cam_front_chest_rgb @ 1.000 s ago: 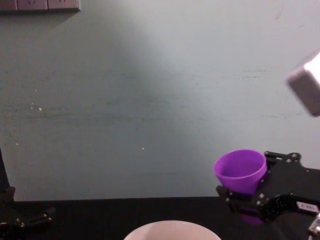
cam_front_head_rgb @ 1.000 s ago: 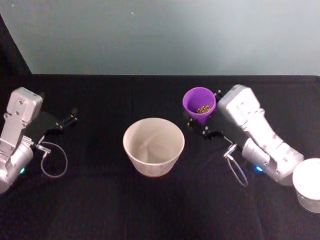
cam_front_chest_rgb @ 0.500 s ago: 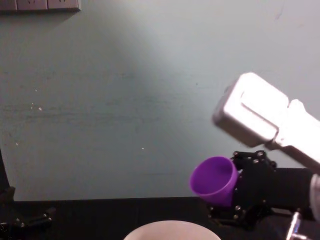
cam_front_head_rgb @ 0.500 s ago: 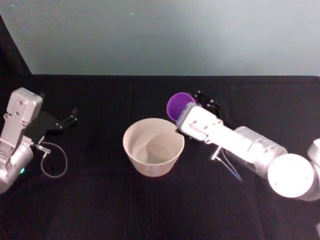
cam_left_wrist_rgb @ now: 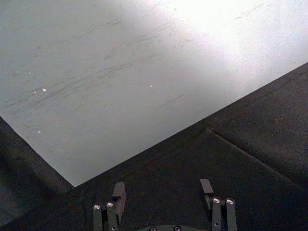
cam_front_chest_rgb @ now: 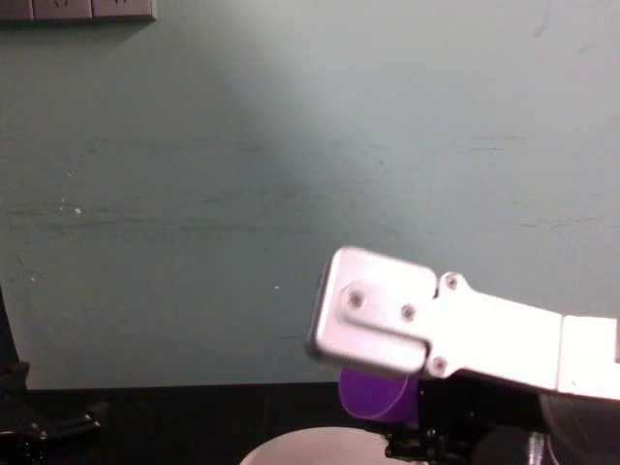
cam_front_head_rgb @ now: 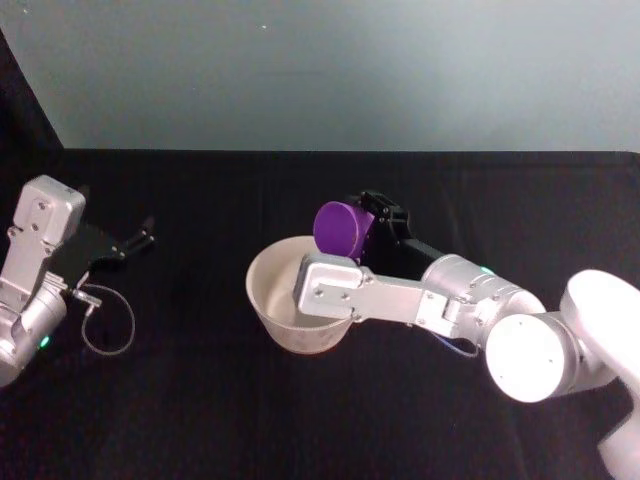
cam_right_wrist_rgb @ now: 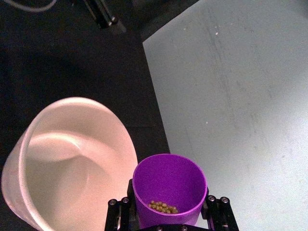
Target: Pick up the cup and pour the mung beans from the cup into the bowl.
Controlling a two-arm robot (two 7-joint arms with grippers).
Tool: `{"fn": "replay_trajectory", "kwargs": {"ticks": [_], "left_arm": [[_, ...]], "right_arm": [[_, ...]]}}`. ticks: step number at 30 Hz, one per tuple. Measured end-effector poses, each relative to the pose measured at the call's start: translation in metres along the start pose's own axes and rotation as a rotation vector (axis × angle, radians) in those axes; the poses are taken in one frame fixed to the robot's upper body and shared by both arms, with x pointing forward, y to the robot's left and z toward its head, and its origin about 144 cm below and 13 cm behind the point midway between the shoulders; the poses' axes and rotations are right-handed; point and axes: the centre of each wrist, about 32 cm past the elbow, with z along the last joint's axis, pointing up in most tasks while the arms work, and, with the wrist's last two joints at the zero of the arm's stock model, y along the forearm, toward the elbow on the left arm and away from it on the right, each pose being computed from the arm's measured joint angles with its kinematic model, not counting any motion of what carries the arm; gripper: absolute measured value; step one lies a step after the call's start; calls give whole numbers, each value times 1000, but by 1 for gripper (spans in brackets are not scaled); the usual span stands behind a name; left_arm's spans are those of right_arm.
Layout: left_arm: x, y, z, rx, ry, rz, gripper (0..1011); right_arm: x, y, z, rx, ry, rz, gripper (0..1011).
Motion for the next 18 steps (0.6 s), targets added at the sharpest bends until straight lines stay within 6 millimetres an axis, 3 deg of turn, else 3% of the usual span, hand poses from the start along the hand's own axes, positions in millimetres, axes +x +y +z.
{"fn": "replay_trajectory", "kwargs": {"ticks": [18], "left_arm": [[0,0,0,0,0,0,1000]], "right_arm": [[-9,8,21,-53,-259,2,731]]}}
